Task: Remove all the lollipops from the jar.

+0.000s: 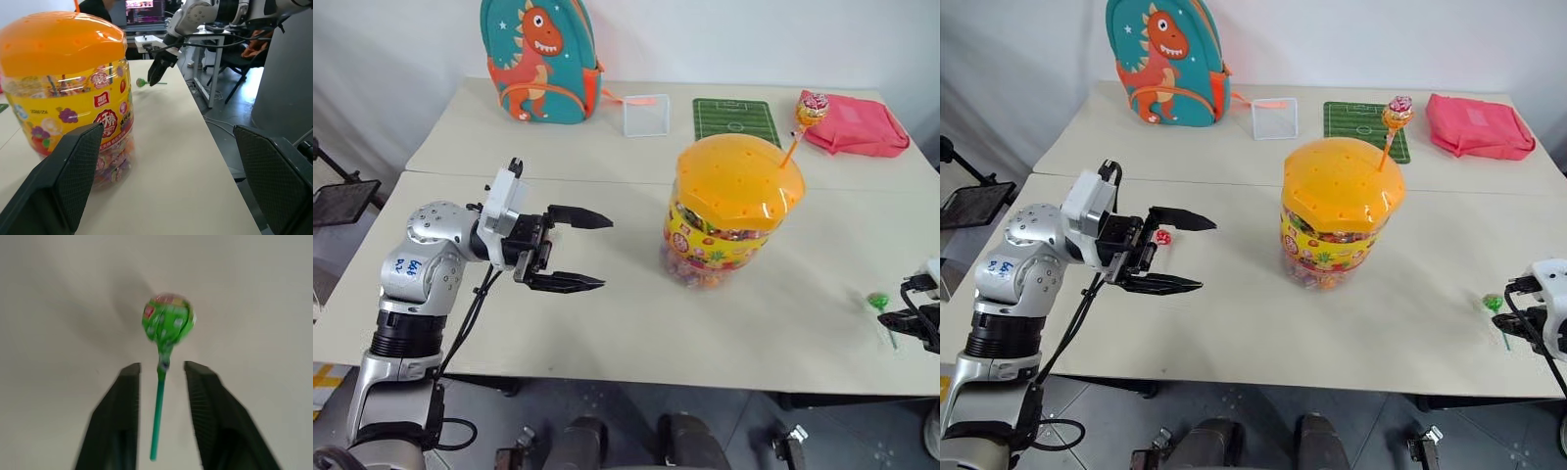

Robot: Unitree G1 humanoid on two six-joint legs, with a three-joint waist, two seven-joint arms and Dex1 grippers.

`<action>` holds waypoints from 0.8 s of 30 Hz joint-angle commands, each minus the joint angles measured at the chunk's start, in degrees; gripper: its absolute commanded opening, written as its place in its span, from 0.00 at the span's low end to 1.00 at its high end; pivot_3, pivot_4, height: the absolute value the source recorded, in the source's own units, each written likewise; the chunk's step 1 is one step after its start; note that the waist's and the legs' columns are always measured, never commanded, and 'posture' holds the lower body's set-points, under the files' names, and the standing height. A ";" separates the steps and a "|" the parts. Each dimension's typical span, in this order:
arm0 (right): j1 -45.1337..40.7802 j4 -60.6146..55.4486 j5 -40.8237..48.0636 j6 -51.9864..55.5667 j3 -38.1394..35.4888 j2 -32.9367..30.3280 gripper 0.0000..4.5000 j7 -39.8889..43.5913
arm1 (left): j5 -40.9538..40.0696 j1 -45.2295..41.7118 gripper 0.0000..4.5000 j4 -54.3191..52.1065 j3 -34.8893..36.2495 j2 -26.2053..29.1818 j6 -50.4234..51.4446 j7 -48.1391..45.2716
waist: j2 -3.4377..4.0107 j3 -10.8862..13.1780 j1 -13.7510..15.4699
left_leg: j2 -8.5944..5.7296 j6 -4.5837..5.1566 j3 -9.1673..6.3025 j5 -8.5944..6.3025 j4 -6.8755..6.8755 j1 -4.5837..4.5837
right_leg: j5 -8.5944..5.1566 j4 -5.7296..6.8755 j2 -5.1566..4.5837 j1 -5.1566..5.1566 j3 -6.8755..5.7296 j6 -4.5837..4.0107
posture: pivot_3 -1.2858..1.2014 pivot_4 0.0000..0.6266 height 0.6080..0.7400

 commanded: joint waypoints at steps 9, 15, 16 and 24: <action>-8.36 -15.83 14.04 -15.56 -17.45 10.32 0.60 16.02 | -8.52 -1.90 1.00 -0.88 8.17 -2.61 6.86 9.25 | -0.01 0.01 -0.44 | 0.07 -0.03 -0.01 0.00 -0.02 0.06 | 0.00 0.07 0.07 0.03 -0.02 0.00 | 0.52 0.24 1.00; -18.10 -24.46 20.78 -14.30 -9.67 15.44 0.60 8.80 | -11.39 -2.02 1.00 -1.28 10.43 -4.02 10.18 14.00 | -0.01 0.01 -0.21 | 0.05 -0.04 -0.07 -0.01 0.03 0.05 | 0.00 0.06 0.02 0.02 -0.04 0.00 | 0.52 0.24 1.00; -20.61 -24.83 21.80 -14.20 -7.95 16.27 0.60 7.38 | -11.38 -2.01 1.00 -1.40 10.38 -3.87 10.30 14.12 | -0.01 0.01 -0.21 | 0.05 -0.05 -0.08 -0.01 0.04 0.05 | 0.00 0.06 0.02 0.02 -0.05 0.00 | 0.52 0.24 1.00; -30.83 -20.72 18.68 -15.50 0.51 19.81 0.60 1.07 | -11.07 -1.60 1.00 -2.39 9.77 -3.91 9.93 14.50 | -0.01 0.01 -0.15 | 0.01 -0.06 -0.19 -0.01 0.05 -0.01 | 0.00 0.05 -0.01 0.00 -0.11 0.00 | 0.52 0.24 1.00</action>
